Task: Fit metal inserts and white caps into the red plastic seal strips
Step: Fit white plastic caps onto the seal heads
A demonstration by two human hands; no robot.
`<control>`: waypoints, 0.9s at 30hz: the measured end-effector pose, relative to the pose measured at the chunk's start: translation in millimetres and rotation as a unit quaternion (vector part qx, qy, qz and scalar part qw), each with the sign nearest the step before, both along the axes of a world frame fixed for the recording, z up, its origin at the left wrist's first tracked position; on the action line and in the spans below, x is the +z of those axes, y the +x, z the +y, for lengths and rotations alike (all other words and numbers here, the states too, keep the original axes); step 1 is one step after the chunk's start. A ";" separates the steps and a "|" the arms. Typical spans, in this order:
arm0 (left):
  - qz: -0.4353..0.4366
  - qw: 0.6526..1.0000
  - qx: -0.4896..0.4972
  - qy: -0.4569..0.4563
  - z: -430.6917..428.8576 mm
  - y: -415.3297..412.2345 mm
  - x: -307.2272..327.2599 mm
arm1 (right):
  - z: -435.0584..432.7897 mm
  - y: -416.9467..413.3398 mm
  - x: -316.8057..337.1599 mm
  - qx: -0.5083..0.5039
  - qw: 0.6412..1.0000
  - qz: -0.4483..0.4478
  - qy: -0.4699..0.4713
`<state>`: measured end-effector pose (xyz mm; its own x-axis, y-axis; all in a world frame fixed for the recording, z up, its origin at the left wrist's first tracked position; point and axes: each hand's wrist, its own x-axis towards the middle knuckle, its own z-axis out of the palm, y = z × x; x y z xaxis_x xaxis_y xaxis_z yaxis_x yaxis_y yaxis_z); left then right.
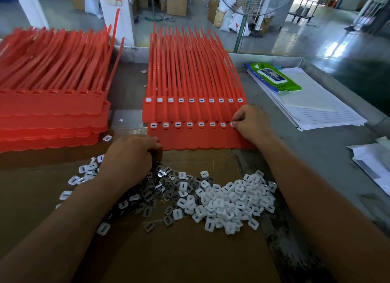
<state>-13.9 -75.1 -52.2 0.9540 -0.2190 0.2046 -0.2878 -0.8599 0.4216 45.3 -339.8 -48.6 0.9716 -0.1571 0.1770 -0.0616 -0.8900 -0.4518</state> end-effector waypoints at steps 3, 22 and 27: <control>0.000 1.000 0.002 -0.004 -0.2 -0.1 0.0 | -0.5 4.8 -0.2 -0.004 1.000 0.011 -0.012; -0.007 1.000 0.002 -0.015 -0.7 -2.3 0.3 | -2.5 12.0 1.7 -0.008 0.999 0.030 -0.016; -0.006 1.000 0.002 -0.016 -0.7 -1.2 0.2 | -3.3 11.6 -0.7 -0.008 1.000 0.020 -0.007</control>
<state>-15.1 -75.8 -52.0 0.9521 -0.2088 0.2235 -0.2904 -0.8465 0.4462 56.9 -343.1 -49.3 0.9754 -0.1706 0.1397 -0.0941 -0.8951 -0.4358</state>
